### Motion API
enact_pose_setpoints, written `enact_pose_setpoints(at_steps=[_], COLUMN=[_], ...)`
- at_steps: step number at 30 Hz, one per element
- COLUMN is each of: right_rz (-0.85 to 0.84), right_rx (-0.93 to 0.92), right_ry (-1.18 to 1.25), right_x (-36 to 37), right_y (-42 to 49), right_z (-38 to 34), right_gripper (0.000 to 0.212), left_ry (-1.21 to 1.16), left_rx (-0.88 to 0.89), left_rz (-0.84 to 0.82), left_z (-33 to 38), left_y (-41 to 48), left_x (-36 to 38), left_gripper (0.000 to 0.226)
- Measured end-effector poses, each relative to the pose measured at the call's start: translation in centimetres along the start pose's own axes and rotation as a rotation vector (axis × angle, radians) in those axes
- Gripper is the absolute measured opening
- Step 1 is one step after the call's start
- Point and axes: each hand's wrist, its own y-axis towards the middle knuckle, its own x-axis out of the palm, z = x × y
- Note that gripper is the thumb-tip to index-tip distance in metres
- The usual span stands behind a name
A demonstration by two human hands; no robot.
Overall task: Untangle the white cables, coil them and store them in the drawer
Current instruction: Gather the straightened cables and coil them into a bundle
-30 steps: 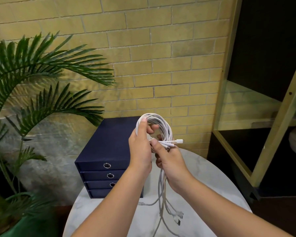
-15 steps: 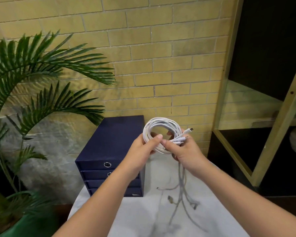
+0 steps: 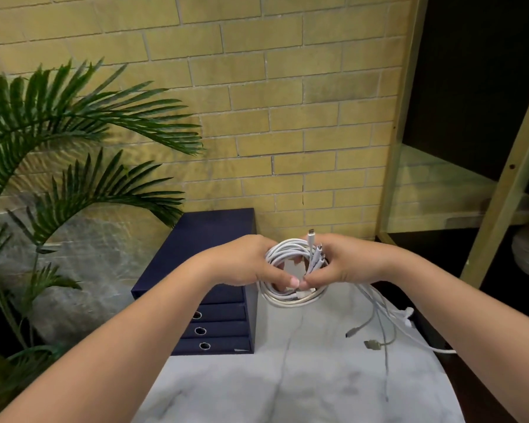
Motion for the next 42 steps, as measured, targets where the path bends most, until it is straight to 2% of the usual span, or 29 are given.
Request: enact_pose_setpoints(at_steps=[4,7,10,16,19,21,27,31,38,42], right_rz=[-0.007,-0.056,-0.140,-0.122,-0.048,0.015,0.240,0.375,0.609,0.684], right_rx=[-0.010,-0.010,-0.034,-0.019,0.120,0.153,0.088,0.059,0.089,0.072], right_ry=[-0.060,-0.168,-0.171,-0.158,-0.183,-0.103,0.249,0.347,0.596,0.594], right_x=[-0.7,-0.8,-0.9,-1.2,-1.6,-1.4,0.2,2.5,6.5,7.9], right_y=[-0.1,0.3,0.5,0.7,0.3,-0.1,0.1,0.8,1.6,2.5], right_z=[-0.2,-0.4,-0.8,-1.0,-0.4,0.2,2.2,3.1,2.9,2.5], right_gripper=[0.030,0.032,0.030,0.037,0.040,0.037,0.034,0.022,0.023,0.023], left_ry=[-0.101,-0.171,-0.129,-0.225,-0.259,-0.288,-0.424,-0.488,-0.713,-0.773], left_rx=[0.049,0.051,0.050,0.084,0.058,0.044,-0.038,-0.075,-0.145,-0.143], left_rz=[0.056,0.000,-0.030,0.173,0.274,0.342,0.545,0.658,0.866,0.916], left_z=[0.0,0.4,0.9,0.5,-0.1,-0.6,-1.6,-1.5,-1.1,-0.7], left_y=[-0.3,-0.6,-0.6,-0.7,-0.8,-0.9,-0.6,-0.1,1.1,1.7], left_x=[0.4,0.5,0.7,1.8,1.7,1.4,1.5,2.0,2.9,3.7], left_gripper=[0.020,0.022,0.017,0.019,0.030,0.033,0.042,0.037,0.041,0.042])
